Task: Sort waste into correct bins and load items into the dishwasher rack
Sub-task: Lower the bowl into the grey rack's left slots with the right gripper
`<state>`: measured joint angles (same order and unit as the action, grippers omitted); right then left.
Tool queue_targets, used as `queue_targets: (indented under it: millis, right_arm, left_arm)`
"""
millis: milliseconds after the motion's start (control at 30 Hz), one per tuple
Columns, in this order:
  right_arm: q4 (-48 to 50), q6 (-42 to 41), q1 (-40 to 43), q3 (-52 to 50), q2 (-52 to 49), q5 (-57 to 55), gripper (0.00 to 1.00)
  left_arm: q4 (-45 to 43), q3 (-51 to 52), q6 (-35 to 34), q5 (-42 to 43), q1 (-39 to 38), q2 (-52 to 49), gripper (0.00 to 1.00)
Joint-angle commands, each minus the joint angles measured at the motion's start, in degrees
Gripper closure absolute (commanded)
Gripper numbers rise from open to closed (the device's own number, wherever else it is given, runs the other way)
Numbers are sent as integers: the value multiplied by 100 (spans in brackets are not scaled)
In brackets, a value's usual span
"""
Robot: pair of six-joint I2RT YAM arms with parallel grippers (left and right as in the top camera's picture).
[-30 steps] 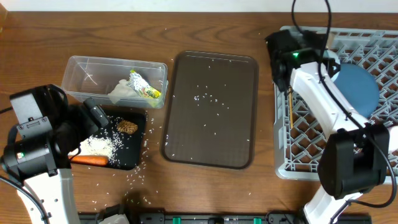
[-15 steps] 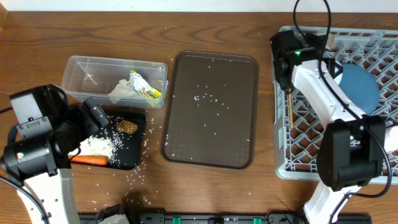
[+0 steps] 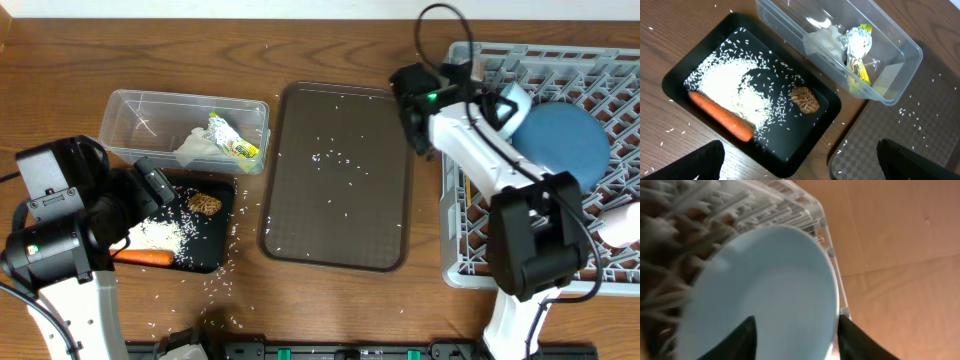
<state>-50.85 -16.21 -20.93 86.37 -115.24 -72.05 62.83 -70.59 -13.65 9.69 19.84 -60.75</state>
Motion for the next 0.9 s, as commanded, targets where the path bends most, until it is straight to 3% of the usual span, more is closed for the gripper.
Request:
queue_targets:
  millis: [0, 300, 600, 700, 867]
  right_arm:
    - [247, 654, -210, 9, -105, 39, 46]
    - [876, 1272, -297, 9, -105, 76, 26]
    - [907, 1373, -374, 28, 15, 389, 22]
    - [748, 1338, -472, 168, 273, 997, 22]
    - [-127, 573, -570, 616, 1062, 2824, 22]
  left_arm:
    - [15, -4, 26, -31, 35, -24, 2]
    - [15, -4, 26, -31, 35, -24, 2]
    - [15, -4, 26, -31, 35, -24, 2]
    - [15, -4, 26, -31, 35, -24, 2]
    - [15, -4, 26, -33, 35, -24, 2]
